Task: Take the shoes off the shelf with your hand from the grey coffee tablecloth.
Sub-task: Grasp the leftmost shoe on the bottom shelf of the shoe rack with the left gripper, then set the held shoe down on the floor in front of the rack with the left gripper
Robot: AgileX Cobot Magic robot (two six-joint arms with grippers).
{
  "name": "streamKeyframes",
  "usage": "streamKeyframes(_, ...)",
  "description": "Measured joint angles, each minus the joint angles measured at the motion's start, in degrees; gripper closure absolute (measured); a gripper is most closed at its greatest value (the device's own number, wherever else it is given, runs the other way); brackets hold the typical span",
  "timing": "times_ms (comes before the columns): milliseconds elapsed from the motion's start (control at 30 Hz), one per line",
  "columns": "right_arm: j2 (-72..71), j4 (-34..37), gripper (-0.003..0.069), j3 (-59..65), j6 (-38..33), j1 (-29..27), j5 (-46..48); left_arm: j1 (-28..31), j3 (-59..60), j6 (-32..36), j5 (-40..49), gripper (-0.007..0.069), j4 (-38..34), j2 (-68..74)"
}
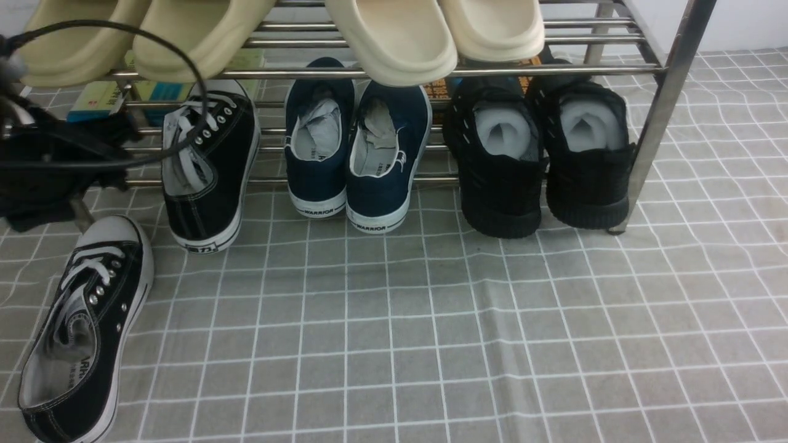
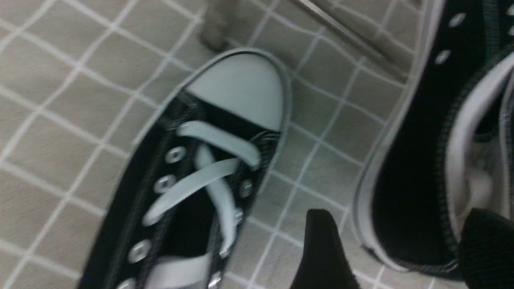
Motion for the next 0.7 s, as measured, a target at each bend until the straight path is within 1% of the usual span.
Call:
streamKeyframes(67, 0.0, 0.0, 0.042, 0.0, 0.0, 0.0, 0.0, -1.4, 0.0, 0.0, -4.3, 0.0162, -0.5, 3.2)
streamKeyframes(133, 0.0, 0.0, 0.042, 0.0, 0.0, 0.0, 0.0, -1.9, 0.0, 0.0, -6.4, 0.0164, -0.7, 5.8)
streamKeyframes(200, 0.0, 0.0, 0.042, 0.0, 0.0, 0.0, 0.0, -2.1, -0.1, -0.1, -7.6, 0.0179, -1.0, 8.3)
streamKeyframes(233, 0.0, 0.0, 0.042, 0.0, 0.0, 0.0, 0.0, -2.1, -0.2, -0.1, -8.1, 0.0213, -1.5, 9.6)
streamKeyframes(267, 0.0, 0.0, 0.042, 0.0, 0.0, 0.0, 0.0, -2.1, -0.2, -0.1, -8.1, 0.0213, -1.6, 9.9)
streamKeyframes(300, 0.0, 0.0, 0.042, 0.0, 0.0, 0.0, 0.0, -2.2, -0.3, -0.1, -8.3, 0.0312, -2.7, 11.3)
streamKeyframes(333, 0.0, 0.0, 0.042, 0.0, 0.0, 0.0, 0.0, -2.2, -0.3, -0.1, -8.3, 0.0382, -3.6, 11.9)
streamKeyframes(400, 0.0, 0.0, 0.042, 0.0, 0.0, 0.0, 0.0, -2.2, -0.3, 0.0, -7.9, 0.0459, -4.5, 12.1)
streamKeyframes(433, 0.0, 0.0, 0.042, 0.0, 0.0, 0.0, 0.0, -2.2, -0.3, 0.6, -6.9, 0.0557, -5.8, 12.0)
streamKeyframes(467, 0.0, 0.0, 0.042, 0.0, 0.0, 0.0, 0.0, -2.2, -0.3, 0.6, -6.9, 0.0557, -5.8, 12.0)
streamKeyframes(500, 0.0, 0.0, 0.042, 0.0, 0.0, 0.0, 0.0, -2.2, -0.3, 1.4, -4.5, 0.0593, -6.3, 11.1)
streamKeyframes(533, 0.0, 0.0, 0.042, 0.0, 0.0, 0.0, 0.0, -2.2, -0.3, 1.4, -4.0, 0.0596, -6.4, 10.9)
streamKeyframes(567, 0.0, 0.0, 0.042, 0.0, 0.0, 0.0, 0.0, -2.2, -0.3, 2.1, 1.8, 0.0606, -6.8, 8.9)
streamKeyframes(700, 0.0, 0.0, 0.042, 0.0, 0.0, 0.0, 0.0, -2.6, 0.8, 2.8, 10.7, 0.0606, -6.6, 4.7)
